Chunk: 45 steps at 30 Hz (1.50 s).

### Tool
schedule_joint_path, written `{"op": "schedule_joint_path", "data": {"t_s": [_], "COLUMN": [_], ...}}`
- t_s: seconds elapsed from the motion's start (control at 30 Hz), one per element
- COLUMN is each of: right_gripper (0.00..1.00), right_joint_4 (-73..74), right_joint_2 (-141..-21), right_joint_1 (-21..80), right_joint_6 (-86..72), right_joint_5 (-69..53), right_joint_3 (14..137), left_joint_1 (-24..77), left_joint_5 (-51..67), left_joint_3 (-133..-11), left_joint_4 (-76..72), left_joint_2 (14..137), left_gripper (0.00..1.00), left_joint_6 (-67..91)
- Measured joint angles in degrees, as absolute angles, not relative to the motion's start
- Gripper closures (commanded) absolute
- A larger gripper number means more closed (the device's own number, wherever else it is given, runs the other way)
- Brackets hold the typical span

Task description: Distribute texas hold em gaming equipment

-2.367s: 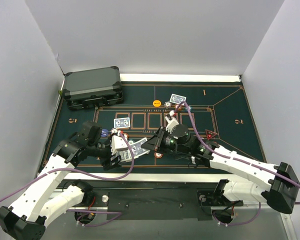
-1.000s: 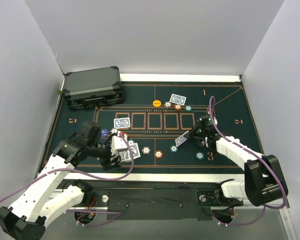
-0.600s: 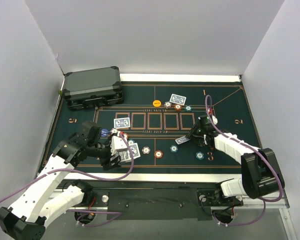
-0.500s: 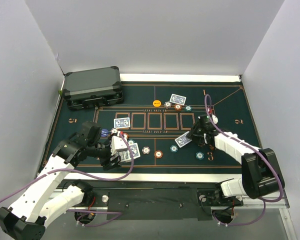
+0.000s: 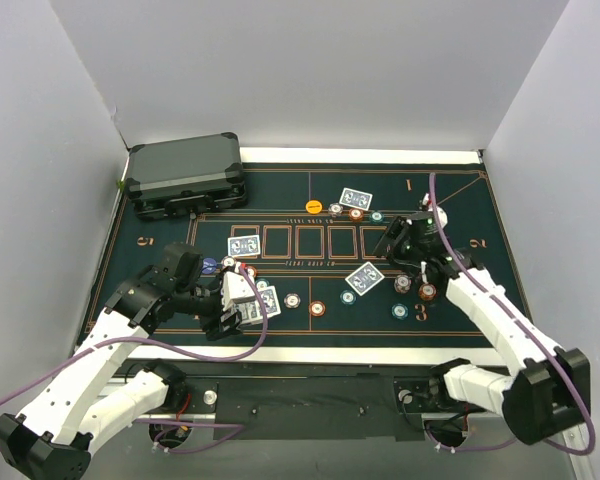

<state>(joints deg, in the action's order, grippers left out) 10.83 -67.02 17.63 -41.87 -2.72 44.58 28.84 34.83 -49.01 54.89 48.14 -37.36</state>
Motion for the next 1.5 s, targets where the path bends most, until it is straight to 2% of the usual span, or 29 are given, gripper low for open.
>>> {"op": "schedule_joint_path", "data": {"t_s": [0.07, 0.17, 0.4, 0.67, 0.97, 1.13, 1.2, 1.37, 1.5], "right_gripper": [0.16, 0.10, 0.08, 0.11, 0.31, 0.53, 0.60, 0.67, 0.81], "right_joint_4": [12.23, 12.51, 5.76, -3.70, -9.08, -12.34, -13.43, -15.03, -16.10], "right_joint_2": [-64.27, -60.38, -60.01, -64.86, -72.14, -72.64, -72.64, -72.64, -72.66], "right_joint_1": [19.70, 26.24, 46.78, 55.90, 60.49, 60.53, 60.53, 60.53, 60.53], "right_joint_6": [-42.50, -44.51, -50.50, -55.27, -58.33, -60.25, -60.97, -62.70, -63.26], "right_joint_5": [-2.96, -4.08, -9.13, -11.22, -11.51, -11.46, -11.38, -11.38, -11.40], "right_joint_3": [45.82, 47.77, 49.80, 50.04, 50.11, 49.39, 48.77, 47.24, 47.00], "left_joint_1": [28.84, 28.84, 28.84, 28.84, 28.84, 28.84, 28.84, 28.84, 28.84], "left_joint_5": [34.83, 34.83, 34.85, 34.85, 34.89, 34.96, 34.96, 34.96, 34.96], "left_joint_3": [-48.99, -48.99, -48.99, -48.99, -48.99, -48.99, -48.99, -48.99, -48.99], "left_joint_4": [54.89, 54.87, 54.87, 54.85, 54.81, 54.81, 54.81, 54.78, 54.81], "left_joint_2": [48.16, 48.21, 48.25, 48.51, 48.56, 48.56, 48.56, 48.56, 48.53], "left_gripper": [1.00, 1.00, 1.00, 1.00, 1.00, 1.00, 1.00, 1.00, 1.00], "left_joint_6": [-37.34, -37.36, -37.30, -37.30, -37.26, -37.08, -37.08, -37.06, -37.04]}}
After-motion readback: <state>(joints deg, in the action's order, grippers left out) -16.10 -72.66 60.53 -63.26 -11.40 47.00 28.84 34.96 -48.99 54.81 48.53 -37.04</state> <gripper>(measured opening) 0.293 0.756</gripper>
